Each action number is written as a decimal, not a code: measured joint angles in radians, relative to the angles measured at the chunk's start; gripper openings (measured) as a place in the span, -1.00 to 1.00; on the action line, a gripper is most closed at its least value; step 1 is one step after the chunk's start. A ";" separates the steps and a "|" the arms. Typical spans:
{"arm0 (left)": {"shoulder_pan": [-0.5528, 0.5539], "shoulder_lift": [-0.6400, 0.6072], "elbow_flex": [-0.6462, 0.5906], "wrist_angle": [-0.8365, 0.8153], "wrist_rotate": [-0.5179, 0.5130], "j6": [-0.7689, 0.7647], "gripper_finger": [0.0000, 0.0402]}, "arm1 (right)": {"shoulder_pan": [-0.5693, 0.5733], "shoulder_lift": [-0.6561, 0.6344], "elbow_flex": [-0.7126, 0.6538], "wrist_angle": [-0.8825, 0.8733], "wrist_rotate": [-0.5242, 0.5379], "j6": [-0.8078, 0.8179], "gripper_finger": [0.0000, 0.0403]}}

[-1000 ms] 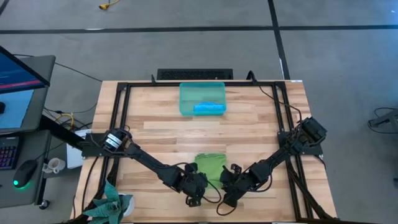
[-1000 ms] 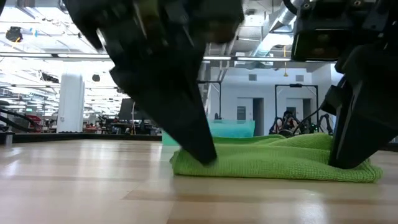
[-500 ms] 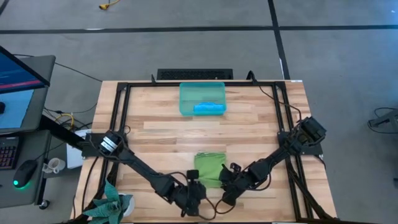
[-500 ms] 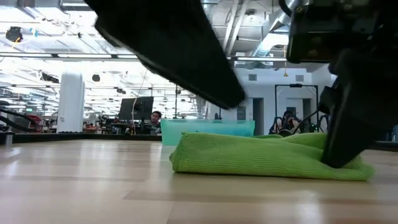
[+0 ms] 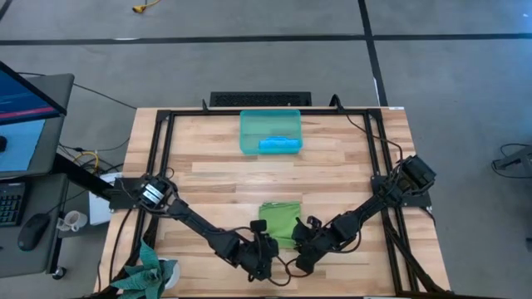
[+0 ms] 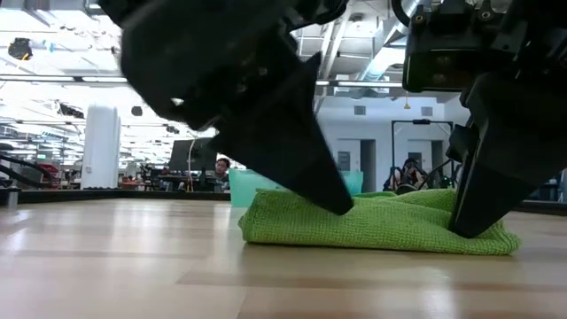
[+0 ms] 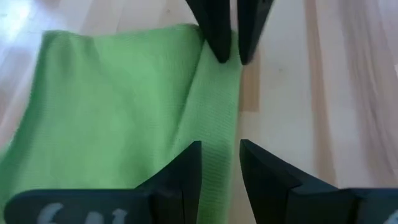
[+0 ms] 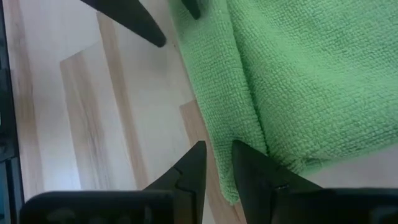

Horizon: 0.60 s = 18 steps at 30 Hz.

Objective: Roll microfiber towels into tight, uniform cylinder then place into a basket
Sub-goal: Roll the green microfiber cloth

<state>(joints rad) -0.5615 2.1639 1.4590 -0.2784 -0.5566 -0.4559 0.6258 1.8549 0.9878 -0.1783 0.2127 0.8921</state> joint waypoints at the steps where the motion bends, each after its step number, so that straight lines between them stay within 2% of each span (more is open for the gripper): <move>1: 0.002 0.000 0.001 -0.013 0.010 -0.015 -0.49 | 0.000 0.000 0.000 0.000 -0.001 0.000 -0.49; 5: 0.009 0.017 0.001 -0.084 0.044 -0.098 -0.49 | 0.000 0.000 0.000 0.000 -0.001 -0.002 -0.49; 12: 0.015 0.037 0.004 -0.107 0.077 -0.161 -0.49 | -0.003 0.000 0.000 -0.009 -0.007 -0.010 -0.49; 18: 0.015 0.040 0.002 -0.111 0.082 -0.168 -0.49 | -0.032 -0.003 0.002 -0.022 -0.095 -0.037 -0.49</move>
<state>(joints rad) -0.5465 2.2035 1.4614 -0.3897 -0.4749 -0.6244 0.5935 1.8523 0.9901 -0.2007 0.1177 0.8547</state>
